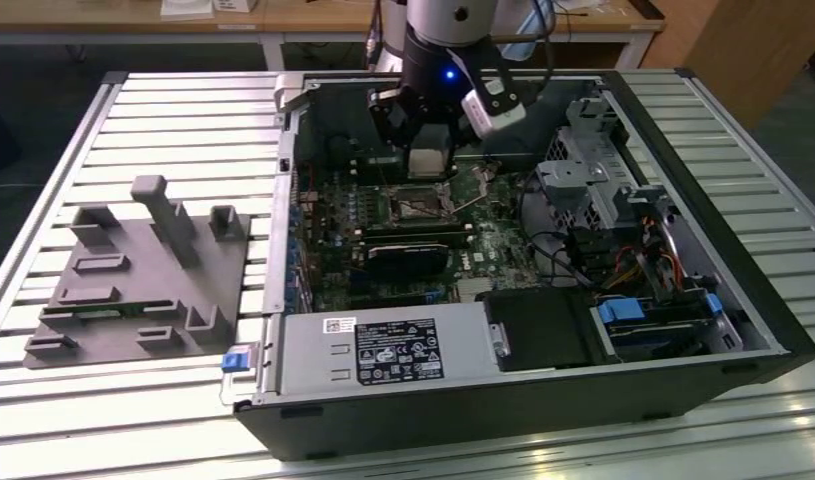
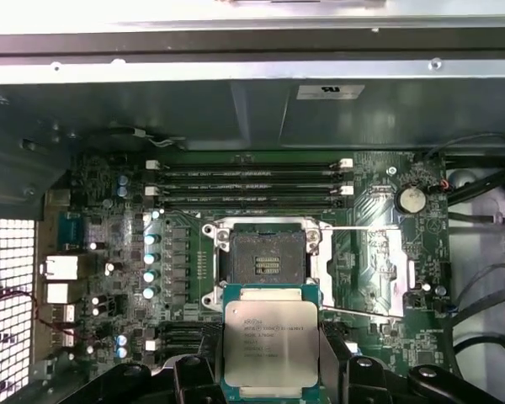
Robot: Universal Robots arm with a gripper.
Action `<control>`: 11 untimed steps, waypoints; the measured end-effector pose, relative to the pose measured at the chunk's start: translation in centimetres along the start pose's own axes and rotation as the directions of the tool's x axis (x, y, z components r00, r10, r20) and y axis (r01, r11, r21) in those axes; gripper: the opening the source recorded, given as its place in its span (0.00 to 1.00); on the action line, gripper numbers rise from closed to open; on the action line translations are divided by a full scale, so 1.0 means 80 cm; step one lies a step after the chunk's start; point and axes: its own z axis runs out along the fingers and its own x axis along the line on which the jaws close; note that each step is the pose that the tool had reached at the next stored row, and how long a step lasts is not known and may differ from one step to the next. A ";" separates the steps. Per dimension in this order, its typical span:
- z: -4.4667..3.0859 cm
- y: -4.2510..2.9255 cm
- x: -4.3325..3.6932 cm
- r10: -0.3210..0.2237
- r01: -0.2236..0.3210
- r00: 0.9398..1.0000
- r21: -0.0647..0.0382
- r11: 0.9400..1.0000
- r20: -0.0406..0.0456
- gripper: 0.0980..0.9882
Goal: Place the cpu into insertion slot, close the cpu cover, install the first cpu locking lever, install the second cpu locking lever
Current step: 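Place the cpu into insertion slot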
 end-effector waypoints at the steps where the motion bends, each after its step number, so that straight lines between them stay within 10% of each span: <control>1: 0.0022 -0.0002 0.000 0.000 0.000 1.000 0.000 1.000 0.000 0.50; 11: 0.0147 -0.0013 0.000 0.000 0.000 1.000 0.000 1.000 0.000 0.50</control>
